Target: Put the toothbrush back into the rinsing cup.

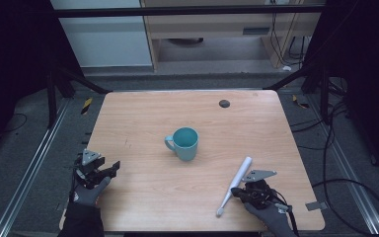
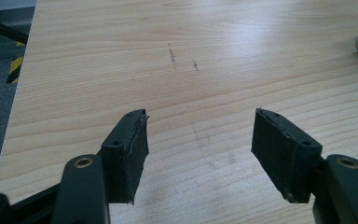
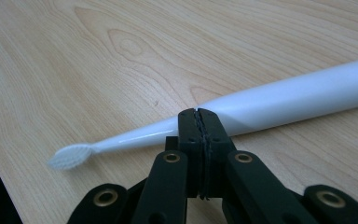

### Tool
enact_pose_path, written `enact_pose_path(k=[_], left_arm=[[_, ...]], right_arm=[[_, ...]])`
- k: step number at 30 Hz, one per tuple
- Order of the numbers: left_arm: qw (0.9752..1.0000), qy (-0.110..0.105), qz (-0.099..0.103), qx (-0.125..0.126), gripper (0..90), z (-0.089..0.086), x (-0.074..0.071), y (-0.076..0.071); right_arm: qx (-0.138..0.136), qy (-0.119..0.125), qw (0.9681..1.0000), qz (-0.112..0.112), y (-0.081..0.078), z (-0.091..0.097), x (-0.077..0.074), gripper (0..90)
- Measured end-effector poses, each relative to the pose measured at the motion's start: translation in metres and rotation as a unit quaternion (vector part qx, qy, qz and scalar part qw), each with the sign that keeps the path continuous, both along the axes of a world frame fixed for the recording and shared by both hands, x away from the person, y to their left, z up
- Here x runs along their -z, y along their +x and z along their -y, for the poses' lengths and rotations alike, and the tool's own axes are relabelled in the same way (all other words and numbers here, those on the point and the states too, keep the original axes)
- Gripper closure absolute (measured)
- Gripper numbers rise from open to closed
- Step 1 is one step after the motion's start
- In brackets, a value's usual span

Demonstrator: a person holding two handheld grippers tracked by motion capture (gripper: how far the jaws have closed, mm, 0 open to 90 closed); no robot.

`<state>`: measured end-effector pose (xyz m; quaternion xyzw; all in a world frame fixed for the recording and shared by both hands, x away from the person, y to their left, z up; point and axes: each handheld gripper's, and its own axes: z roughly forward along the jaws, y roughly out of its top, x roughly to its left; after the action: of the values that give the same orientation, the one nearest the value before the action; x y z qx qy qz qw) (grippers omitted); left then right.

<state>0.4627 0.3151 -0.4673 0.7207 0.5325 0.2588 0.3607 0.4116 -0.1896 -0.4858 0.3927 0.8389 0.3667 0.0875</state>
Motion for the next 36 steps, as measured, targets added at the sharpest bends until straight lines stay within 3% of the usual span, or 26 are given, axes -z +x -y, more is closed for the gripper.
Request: enact_pose_path(k=[5, 9, 16, 27, 36], left_arm=[[1.0000, 0.001, -0.001, 0.001, 35.2, 0.001, 0.001, 0.000], [1.0000, -0.001, 0.000, 0.002, 35.2, 0.001, 0.001, 0.001], [1.0000, -0.003, -0.001, 0.004, 35.2, 0.002, 0.002, 0.001], [1.0000, 0.002, -0.006, 0.006, 35.5, 0.004, 0.002, 0.002], [0.9999, 0.003, -0.008, 0.009, 35.7, 0.004, 0.002, 0.002]], right_arm=[[0.002, 0.017, 0.9998, 0.008, 0.000, 0.002, -0.004, 88.2], [0.032, 0.030, 0.9985, 0.033, 0.002, 0.011, -0.011, 87.9], [0.099, 0.050, 0.9906, 0.079, 0.018, 0.030, -0.021, 86.9], [0.143, 0.036, 0.9851, 0.089, 0.044, 0.046, -0.018, 86.8], [0.158, 0.031, 0.9833, 0.084, 0.071, 0.045, -0.011, 87.1]])
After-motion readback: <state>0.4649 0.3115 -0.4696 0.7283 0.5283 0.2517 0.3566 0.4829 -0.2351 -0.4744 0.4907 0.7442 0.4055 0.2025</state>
